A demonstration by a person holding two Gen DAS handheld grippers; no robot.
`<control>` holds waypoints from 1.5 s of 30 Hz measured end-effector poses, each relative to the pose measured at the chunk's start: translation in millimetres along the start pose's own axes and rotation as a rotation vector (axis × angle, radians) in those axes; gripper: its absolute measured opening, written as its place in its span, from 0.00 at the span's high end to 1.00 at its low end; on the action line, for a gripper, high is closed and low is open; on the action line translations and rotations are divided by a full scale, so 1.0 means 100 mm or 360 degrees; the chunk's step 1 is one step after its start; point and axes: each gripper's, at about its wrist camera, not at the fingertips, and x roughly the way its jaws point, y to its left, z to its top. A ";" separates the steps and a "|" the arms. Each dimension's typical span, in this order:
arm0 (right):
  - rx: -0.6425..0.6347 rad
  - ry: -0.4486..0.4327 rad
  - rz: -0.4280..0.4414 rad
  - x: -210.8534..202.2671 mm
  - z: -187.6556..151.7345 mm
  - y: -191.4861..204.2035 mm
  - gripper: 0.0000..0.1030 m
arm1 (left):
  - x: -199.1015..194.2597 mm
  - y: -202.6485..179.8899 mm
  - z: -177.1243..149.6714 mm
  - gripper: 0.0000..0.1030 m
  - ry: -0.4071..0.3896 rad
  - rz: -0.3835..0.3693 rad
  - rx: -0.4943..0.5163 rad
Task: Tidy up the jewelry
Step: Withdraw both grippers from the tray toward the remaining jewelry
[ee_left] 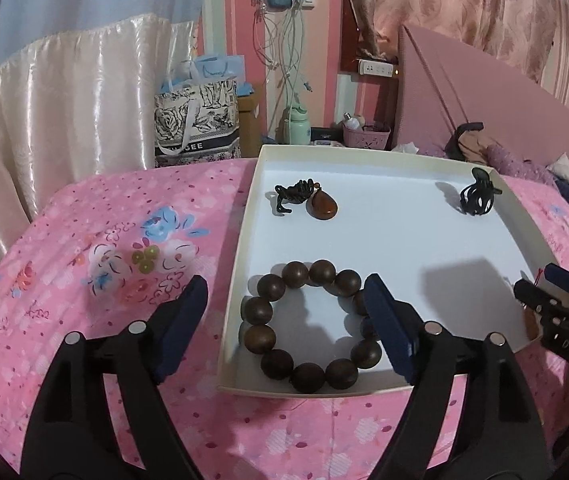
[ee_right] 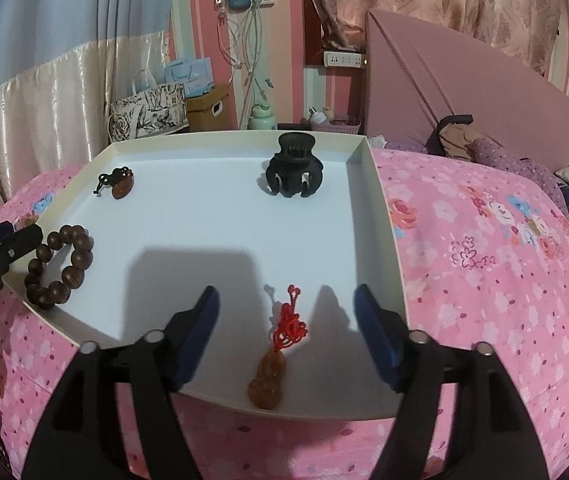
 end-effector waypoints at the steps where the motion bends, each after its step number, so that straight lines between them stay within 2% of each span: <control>1: -0.0005 -0.0015 -0.0010 -0.02 0.00 0.01 0.18 | 0.00 0.00 0.00 0.21 0.0000 0.0003 -0.0002; 4: -0.0024 -0.0053 -0.0042 -0.06 0.01 0.03 0.13 | -0.01 0.01 0.00 0.16 -0.0009 0.0012 -0.0001; 7: -0.0025 -0.0062 -0.0057 -0.08 0.00 0.03 0.13 | -0.03 -0.01 -0.01 0.14 -0.0024 0.0035 0.0014; 16: 0.0049 -0.0075 0.0003 -0.19 0.04 -0.05 0.12 | -0.07 -0.02 0.01 0.04 -0.0030 0.0058 0.0035; 19: 0.0041 -0.0111 -0.0042 -0.32 0.08 -0.05 0.09 | -0.16 -0.06 0.02 0.03 -0.0030 0.0098 0.0062; 21: 0.0032 -0.0144 -0.0080 -0.43 0.09 -0.07 0.02 | -0.25 -0.06 0.03 0.03 -0.0034 0.0106 0.0065; 23: 0.0024 -0.0182 -0.0143 -0.58 0.10 -0.08 0.02 | -0.38 -0.07 0.04 0.03 -0.0042 0.0101 0.0076; 27: 0.0016 -0.0206 -0.0271 -0.83 0.09 -0.13 0.02 | -0.64 -0.06 0.00 0.03 -0.0055 0.0077 0.0058; 30: 0.0033 -0.0210 -0.0289 -1.02 0.05 -0.19 0.02 | -0.83 -0.04 -0.05 0.03 -0.0055 0.0067 0.0042; 35: 0.0017 -0.0174 -0.0418 -1.23 -0.08 -0.25 0.02 | -1.12 -0.07 -0.15 0.03 -0.0036 -0.0021 0.0003; 40: 0.0005 -0.0082 -0.0376 -1.24 -0.29 -0.32 0.02 | -1.14 -0.27 -0.30 0.03 0.0044 -0.0128 0.0012; 45: 0.0054 -0.0008 -0.0386 -1.18 -0.49 -0.48 0.02 | -1.05 -0.57 -0.53 0.03 0.0093 -0.0155 0.0095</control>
